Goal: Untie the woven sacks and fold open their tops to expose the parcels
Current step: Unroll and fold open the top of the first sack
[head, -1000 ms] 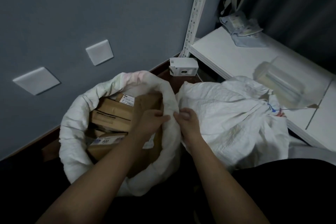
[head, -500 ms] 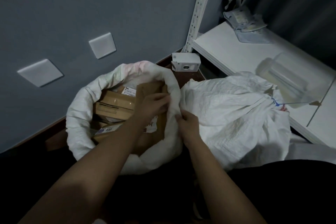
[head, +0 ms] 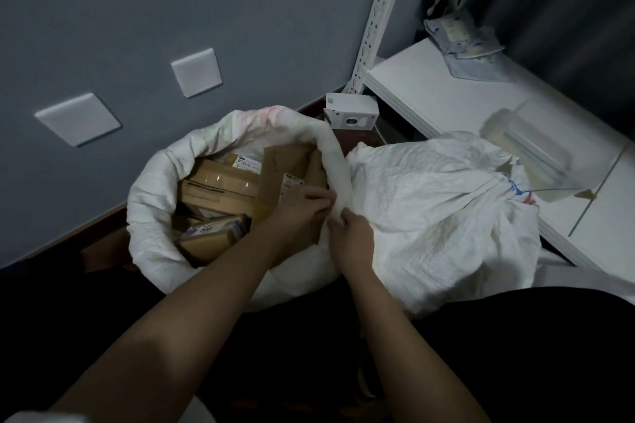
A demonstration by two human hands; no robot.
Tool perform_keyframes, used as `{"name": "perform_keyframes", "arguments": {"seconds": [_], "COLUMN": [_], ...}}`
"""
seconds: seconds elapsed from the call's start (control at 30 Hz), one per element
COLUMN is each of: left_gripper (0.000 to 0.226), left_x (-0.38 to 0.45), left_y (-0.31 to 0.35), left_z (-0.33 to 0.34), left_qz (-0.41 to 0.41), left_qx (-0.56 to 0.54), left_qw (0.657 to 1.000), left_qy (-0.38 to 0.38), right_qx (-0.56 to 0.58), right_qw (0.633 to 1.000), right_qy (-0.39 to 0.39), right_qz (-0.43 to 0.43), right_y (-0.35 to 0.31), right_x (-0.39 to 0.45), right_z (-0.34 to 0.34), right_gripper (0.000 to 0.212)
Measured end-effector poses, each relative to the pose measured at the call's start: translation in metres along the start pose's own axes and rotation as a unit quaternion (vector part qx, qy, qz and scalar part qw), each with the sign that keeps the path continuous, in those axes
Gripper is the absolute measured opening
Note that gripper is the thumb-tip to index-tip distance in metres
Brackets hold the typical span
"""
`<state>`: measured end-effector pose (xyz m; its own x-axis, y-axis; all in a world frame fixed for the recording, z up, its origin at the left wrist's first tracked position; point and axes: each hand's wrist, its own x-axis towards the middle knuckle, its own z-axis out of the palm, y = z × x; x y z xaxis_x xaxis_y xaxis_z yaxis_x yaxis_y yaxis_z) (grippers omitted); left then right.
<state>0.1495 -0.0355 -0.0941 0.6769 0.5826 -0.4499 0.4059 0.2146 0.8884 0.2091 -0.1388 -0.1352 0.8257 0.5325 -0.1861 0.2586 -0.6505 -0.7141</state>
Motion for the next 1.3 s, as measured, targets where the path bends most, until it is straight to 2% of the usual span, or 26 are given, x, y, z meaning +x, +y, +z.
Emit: {"name": "perform_keyframes", "arguments": {"seconds": [0.03,0.07,0.13,0.17,0.2,0.3,0.37,0.4,0.43,0.47,0.5,0.53,0.57,0.63,0.7,0.8,0.83,0.87,0.93,1.0,1.07,1.13,1.17,1.2,1.23,1.3], "left_gripper": [0.025,0.025,0.026,0.028,0.030,0.026,0.025,0.024,0.026,0.027,0.028,0.027,0.027,0.029,0.026,0.031,0.031,0.030,0.030,0.050,0.067,0.055,0.046,0.039,0.035,0.030], "left_x": [-0.005,-0.009,-0.016,-0.019,-0.021,-0.022,-0.020,-0.022,-0.022,-0.024,-0.024,-0.026,-0.031,-0.041,-0.050,-0.066,-0.071,-0.077,-0.089,-0.105,-0.113,-0.118,-0.117,-0.115,-0.113,-0.107], "left_y": [-0.004,-0.008,-0.017,-0.020,-0.024,-0.030,-0.033,-0.031,-0.031,-0.030,-0.030,-0.028,-0.026,-0.025,-0.037,-0.057,-0.060,-0.062,-0.065,-0.069,-0.078,-0.077,-0.073,-0.068,-0.064,-0.069], "left_z": [-0.004,-0.008,-0.016,-0.018,-0.018,-0.015,-0.012,-0.011,-0.010,-0.009,-0.009,-0.010,-0.013,-0.021,-0.030,-0.037,-0.037,-0.038,-0.042,-0.051,-0.060,-0.073,-0.081,-0.087,-0.092,-0.098], "left_qz": [0.008,0.028,0.054,0.055,0.054,0.040,0.035,0.034,0.032,0.030,0.032,0.035,0.033,0.020,-0.005,-0.018,-0.013,-0.005,-0.004,0.016,0.058,0.087,0.117,0.147,0.173,0.238], "left_qx": [-0.017,0.012,0.102,0.142,0.172,0.196,0.207,0.220,0.228,0.228,0.221,0.218,0.221,0.232,0.223,0.210,0.205,0.198,0.182,0.254,0.404,0.529,0.576,0.619,0.649,0.665], "left_qw": [1.000,1.000,0.993,0.988,0.984,0.980,0.978,0.975,0.973,0.973,0.975,0.975,0.974,0.972,0.974,0.977,0.979,0.980,0.983,0.967,0.913,0.839,0.796,0.749,0.713,0.682], "left_qy": [-0.004,0.001,0.007,-0.002,-0.013,-0.004,-0.003,-0.010,-0.016,-0.022,-0.023,-0.027,-0.028,-0.038,-0.042,-0.008,0.004,0.013,0.015,-0.005,0.004,0.091,0.148,0.186,0.202,0.189], "right_qx": [0.061,0.156,0.391,0.444,0.441,0.320,0.136,-0.004,-0.139,-0.245,-0.317,-0.357,-0.381,-0.398,-0.420,-0.449,-0.434,-0.400,-0.317,-0.260,-0.206,-0.159,-0.161,-0.184,-0.213,-0.242], "right_qw": [0.997,0.984,0.904,0.878,0.881,0.940,0.977,0.972,0.933,0.868,0.802,0.753,0.725,0.703,0.665,0.583,0.584,0.608,0.671,0.727,0.784,0.827,0.831,0.816,0.785,0.716], "right_qy": [-0.009,-0.019,-0.024,-0.024,-0.030,-0.105,-0.135,-0.129,-0.112,-0.100,-0.108,-0.138,-0.185,-0.302,-0.373,-0.426,-0.447,-0.468,-0.484,-0.461,-0.411,-0.344,-0.293,-0.230,-0.178,-0.140], "right_qz": [0.037,0.088,0.171,0.179,0.165,0.062,-0.089,-0.195,-0.313,-0.419,-0.495,-0.535,-0.543,-0.506,-0.492,-0.526,-0.520,-0.502,-0.463,-0.437,-0.417,-0.416,-0.444,-0.498,-0.554,-0.640], "right_y": [-0.003,-0.007,-0.015,-0.016,-0.015,-0.009,-0.002,0.000,0.002,0.001,-0.003,-0.010,-0.021,-0.045,-0.061,-0.067,-0.064,-0.061,-0.056,-0.051,-0.045,-0.039,-0.035,-0.031,-0.029,-0.023], "right_x": [0.001,0.003,0.000,-0.002,-0.005,-0.007,0.005,0.013,0.023,0.032,0.041,0.047,0.050,0.051,0.050,0.045,0.042,0.039,0.034,0.031,0.029,0.022,0.018,0.015,0.010,0.009], "right_z": [-0.002,-0.005,-0.008,-0.007,-0.007,-0.013,-0.032,-0.044,-0.054,-0.061,-0.064,-0.062,-0.059,-0.047,-0.031,-0.013,-0.010,-0.010,-0.014,-0.020,-0.023,-0.023,-0.022,-0.021,-0.021,-0.020], "right_gripper": [0.019,0.020,0.028,0.029,0.030,0.035,0.051,0.060,0.065,0.065,0.057,0.046,0.035,0.028,0.037,0.046,0.045,0.044,0.039,0.029,0.016,0.016,0.019,0.021,0.022,0.020]}}
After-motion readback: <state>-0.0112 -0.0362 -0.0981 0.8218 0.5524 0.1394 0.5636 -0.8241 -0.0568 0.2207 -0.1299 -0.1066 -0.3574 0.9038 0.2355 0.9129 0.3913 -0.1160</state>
